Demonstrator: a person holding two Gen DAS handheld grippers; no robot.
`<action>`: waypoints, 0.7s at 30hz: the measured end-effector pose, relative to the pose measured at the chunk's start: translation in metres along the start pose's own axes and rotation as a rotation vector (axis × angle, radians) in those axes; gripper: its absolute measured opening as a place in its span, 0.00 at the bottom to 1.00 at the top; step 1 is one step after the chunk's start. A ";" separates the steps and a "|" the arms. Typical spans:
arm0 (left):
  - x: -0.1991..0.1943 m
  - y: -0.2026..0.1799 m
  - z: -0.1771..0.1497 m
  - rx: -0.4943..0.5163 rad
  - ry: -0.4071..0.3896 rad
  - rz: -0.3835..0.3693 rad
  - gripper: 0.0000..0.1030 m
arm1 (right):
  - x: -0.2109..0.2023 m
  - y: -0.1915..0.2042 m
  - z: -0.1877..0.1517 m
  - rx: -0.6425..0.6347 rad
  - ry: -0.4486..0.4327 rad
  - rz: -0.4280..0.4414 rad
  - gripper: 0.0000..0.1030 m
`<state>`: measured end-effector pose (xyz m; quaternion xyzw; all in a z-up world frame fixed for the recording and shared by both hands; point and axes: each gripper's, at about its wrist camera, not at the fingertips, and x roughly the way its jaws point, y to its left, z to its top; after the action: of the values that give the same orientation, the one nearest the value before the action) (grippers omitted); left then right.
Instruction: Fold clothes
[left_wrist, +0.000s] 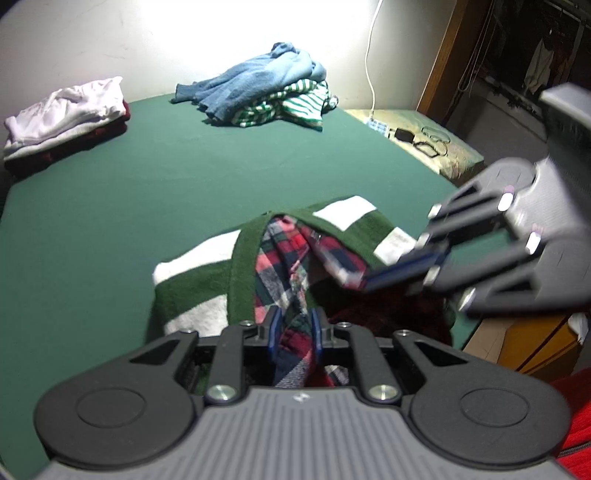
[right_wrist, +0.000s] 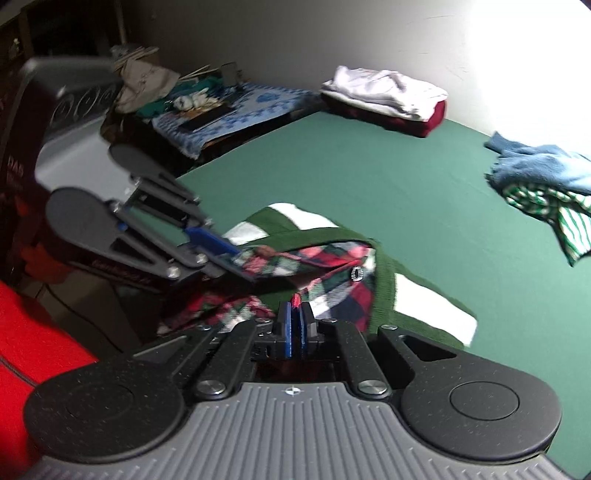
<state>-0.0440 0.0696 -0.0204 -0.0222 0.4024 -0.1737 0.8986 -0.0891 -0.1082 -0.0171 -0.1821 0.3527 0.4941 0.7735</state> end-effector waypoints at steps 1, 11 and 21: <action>-0.003 -0.002 0.001 0.003 -0.010 -0.005 0.10 | 0.005 0.006 0.000 -0.029 0.013 -0.007 0.05; 0.015 -0.025 0.004 0.132 0.022 -0.010 0.05 | 0.031 0.045 -0.012 -0.194 0.073 -0.026 0.01; 0.009 0.003 0.009 0.085 0.016 0.010 0.31 | -0.030 0.000 -0.010 0.044 -0.031 -0.006 0.41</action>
<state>-0.0310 0.0690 -0.0209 0.0195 0.4020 -0.1862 0.8963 -0.1004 -0.1333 -0.0021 -0.1584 0.3508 0.4865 0.7843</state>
